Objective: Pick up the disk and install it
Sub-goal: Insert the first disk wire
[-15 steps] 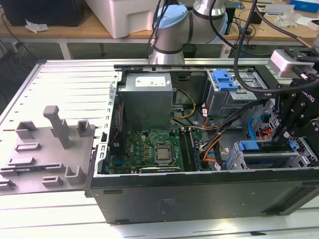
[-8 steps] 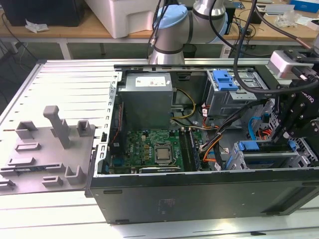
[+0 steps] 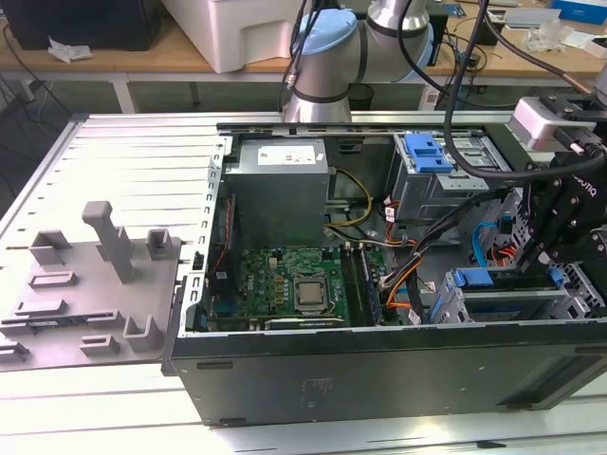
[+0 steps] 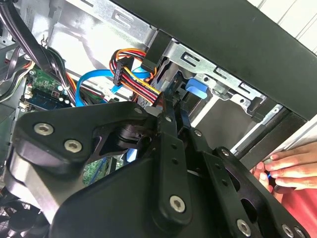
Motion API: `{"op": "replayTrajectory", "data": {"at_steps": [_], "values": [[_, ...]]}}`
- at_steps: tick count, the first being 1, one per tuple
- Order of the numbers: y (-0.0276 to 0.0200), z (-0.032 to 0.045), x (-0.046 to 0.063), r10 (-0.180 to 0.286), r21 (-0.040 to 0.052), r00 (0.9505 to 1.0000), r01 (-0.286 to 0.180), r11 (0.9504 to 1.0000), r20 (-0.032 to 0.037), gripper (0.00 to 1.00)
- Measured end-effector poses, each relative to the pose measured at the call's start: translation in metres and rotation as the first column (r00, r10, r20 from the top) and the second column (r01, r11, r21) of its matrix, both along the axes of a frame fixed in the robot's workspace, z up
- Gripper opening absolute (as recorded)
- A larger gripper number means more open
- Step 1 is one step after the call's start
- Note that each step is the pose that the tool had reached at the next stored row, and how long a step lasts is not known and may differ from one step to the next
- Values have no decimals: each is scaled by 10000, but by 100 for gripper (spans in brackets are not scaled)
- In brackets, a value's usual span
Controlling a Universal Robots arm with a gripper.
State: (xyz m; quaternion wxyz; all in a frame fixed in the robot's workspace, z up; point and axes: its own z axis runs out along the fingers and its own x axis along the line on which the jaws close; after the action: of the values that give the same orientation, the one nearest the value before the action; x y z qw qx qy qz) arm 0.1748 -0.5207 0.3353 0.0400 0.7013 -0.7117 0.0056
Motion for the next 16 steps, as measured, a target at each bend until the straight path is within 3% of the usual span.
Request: {"op": "replayTrajectory", "data": {"at_steps": [16], "values": [[0, -3, 0, 0, 0, 10000, 0, 10000, 0, 17]]}}
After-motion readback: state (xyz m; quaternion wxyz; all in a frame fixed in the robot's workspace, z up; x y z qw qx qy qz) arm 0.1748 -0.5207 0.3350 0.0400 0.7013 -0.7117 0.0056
